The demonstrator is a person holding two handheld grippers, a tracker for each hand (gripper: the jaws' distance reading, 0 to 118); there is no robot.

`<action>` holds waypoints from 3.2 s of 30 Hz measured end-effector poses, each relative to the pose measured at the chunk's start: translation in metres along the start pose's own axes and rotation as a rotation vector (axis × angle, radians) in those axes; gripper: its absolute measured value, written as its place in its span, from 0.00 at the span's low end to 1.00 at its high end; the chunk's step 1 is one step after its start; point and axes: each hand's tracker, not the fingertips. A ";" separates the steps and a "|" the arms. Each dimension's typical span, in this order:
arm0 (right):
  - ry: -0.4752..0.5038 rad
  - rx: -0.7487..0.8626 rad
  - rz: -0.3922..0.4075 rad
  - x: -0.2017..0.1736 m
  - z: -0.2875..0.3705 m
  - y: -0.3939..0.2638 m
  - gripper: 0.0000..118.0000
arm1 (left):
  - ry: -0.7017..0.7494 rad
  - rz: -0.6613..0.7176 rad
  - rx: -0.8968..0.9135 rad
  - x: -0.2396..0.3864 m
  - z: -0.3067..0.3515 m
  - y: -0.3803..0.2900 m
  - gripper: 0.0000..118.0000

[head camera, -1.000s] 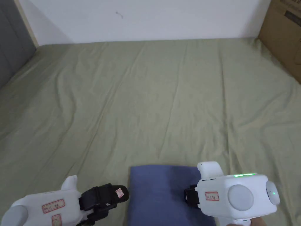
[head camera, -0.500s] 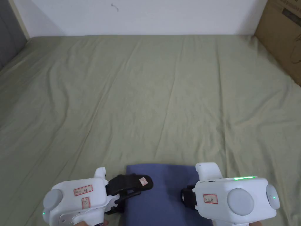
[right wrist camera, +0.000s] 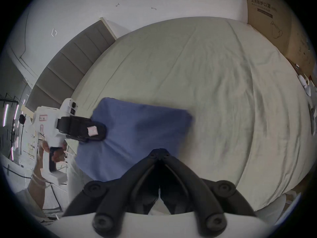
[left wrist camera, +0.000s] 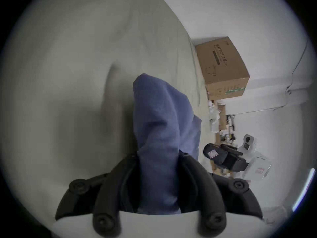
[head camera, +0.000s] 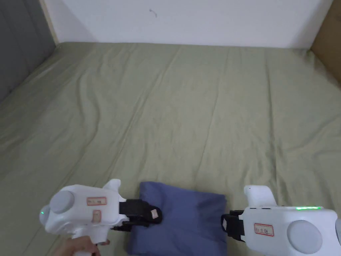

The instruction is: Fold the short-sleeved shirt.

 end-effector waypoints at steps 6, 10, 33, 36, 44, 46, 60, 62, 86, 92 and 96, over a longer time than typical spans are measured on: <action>-0.004 -0.009 0.003 -0.001 -0.009 0.001 0.00 | 0.437 -0.087 0.061 -0.023 0.099 0.045 0.26; -0.001 -0.024 -0.015 -0.001 -0.016 -0.001 0.00 | 0.836 -0.226 0.034 -0.035 0.140 0.070 0.26; 0.004 -0.017 -0.023 0.003 -0.012 -0.003 0.00 | 0.750 -0.254 0.250 0.028 0.156 0.049 0.00; 0.021 0.007 -0.034 0.006 -0.001 -0.005 0.00 | 0.714 -0.288 0.267 0.062 0.132 0.031 0.00; -0.094 0.228 -0.007 0.013 0.046 -0.003 0.00 | 0.630 -0.407 0.403 0.142 0.096 -0.007 0.00; -0.220 0.338 0.078 0.005 0.066 0.000 0.00 | 0.703 -0.495 0.466 0.165 0.090 -0.017 0.00; -0.430 0.917 0.136 -0.030 0.165 0.022 0.00 | 0.738 -0.689 0.989 0.269 0.079 -0.073 0.00; -0.450 0.916 0.124 -0.034 0.170 0.021 0.00 | 0.729 -0.696 1.006 0.272 0.078 -0.081 0.00; -0.427 0.886 0.140 -0.033 0.163 0.026 0.93 | 0.567 -0.724 1.011 0.281 0.077 -0.091 0.95; -0.417 0.969 0.131 -0.033 0.171 0.021 0.94 | 0.541 -0.700 0.959 0.282 0.084 -0.087 0.95; -0.400 0.951 0.163 -0.037 0.172 0.025 0.95 | 0.482 -0.697 0.954 0.282 0.088 -0.087 0.95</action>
